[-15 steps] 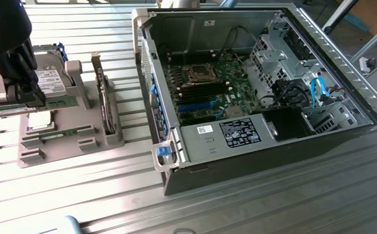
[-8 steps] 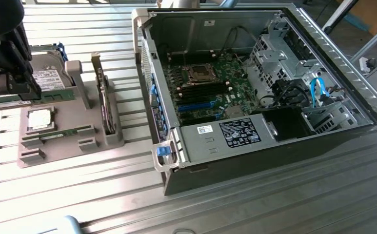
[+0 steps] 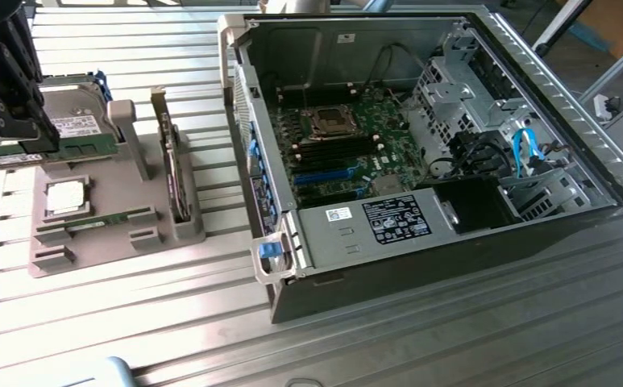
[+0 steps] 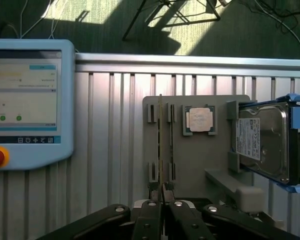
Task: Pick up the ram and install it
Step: 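Pick up the ram and move it above insertion slot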
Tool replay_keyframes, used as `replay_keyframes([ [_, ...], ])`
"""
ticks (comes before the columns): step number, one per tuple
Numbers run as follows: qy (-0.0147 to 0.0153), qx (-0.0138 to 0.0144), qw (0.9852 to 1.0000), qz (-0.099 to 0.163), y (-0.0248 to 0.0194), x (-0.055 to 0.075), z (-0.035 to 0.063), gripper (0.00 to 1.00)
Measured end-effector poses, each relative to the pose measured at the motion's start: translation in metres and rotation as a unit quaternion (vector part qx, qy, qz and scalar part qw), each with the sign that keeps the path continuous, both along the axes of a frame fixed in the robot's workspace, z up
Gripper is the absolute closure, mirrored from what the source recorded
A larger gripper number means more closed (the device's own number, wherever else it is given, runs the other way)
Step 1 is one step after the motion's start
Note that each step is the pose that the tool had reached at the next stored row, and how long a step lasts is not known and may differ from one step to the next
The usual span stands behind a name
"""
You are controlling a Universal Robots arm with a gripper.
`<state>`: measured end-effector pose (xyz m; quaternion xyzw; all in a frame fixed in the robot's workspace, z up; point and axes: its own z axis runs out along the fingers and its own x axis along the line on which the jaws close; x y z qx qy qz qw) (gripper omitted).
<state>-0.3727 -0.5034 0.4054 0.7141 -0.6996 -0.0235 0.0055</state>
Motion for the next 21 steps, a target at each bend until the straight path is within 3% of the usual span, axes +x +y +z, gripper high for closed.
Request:
replay_keyframes([
  [6, 0.0002, -0.0002, 1.0, 0.0, 0.0, 0.002, 0.0004, 0.88],
  [21, 0.0015, 0.0, 1.0, 0.0, -0.0002, 0.047, 0.0002, 0.88],
])
